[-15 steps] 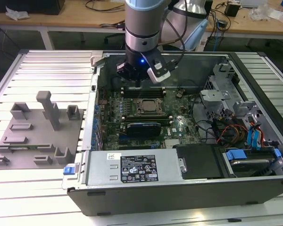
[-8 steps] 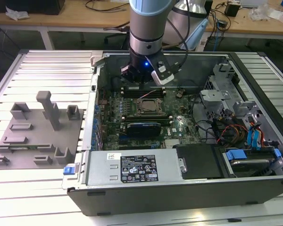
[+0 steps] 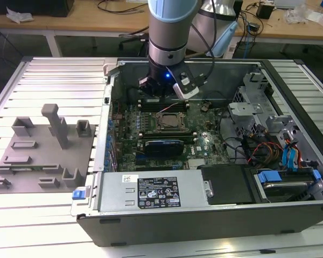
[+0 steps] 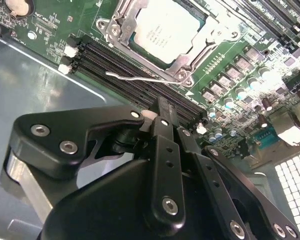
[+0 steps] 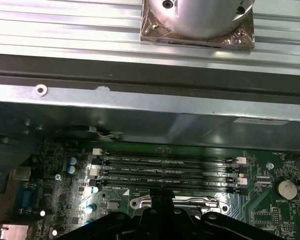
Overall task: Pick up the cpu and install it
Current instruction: 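Install the first cpu locking lever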
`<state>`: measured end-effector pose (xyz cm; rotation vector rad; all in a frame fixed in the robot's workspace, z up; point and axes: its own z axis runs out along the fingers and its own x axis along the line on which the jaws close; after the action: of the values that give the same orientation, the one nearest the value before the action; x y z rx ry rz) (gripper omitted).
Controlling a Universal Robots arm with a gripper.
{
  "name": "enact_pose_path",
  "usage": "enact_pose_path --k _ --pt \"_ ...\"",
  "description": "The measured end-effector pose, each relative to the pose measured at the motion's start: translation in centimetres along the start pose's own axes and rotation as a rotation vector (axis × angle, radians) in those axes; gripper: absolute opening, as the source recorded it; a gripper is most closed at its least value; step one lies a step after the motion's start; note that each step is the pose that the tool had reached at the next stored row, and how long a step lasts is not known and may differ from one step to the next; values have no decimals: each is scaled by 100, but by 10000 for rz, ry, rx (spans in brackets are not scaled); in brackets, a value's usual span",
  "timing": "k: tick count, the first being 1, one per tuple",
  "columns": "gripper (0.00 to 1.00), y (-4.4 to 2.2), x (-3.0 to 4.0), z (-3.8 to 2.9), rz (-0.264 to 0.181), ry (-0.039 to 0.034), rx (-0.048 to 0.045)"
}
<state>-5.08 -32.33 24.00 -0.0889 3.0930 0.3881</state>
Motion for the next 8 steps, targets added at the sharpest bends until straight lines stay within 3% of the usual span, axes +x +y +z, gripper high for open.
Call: enact_pose_path --k 3,8 --pt "11 -5 -31 12 13 -4 8" --pt "11 -20 -151 47 80 -20 25"
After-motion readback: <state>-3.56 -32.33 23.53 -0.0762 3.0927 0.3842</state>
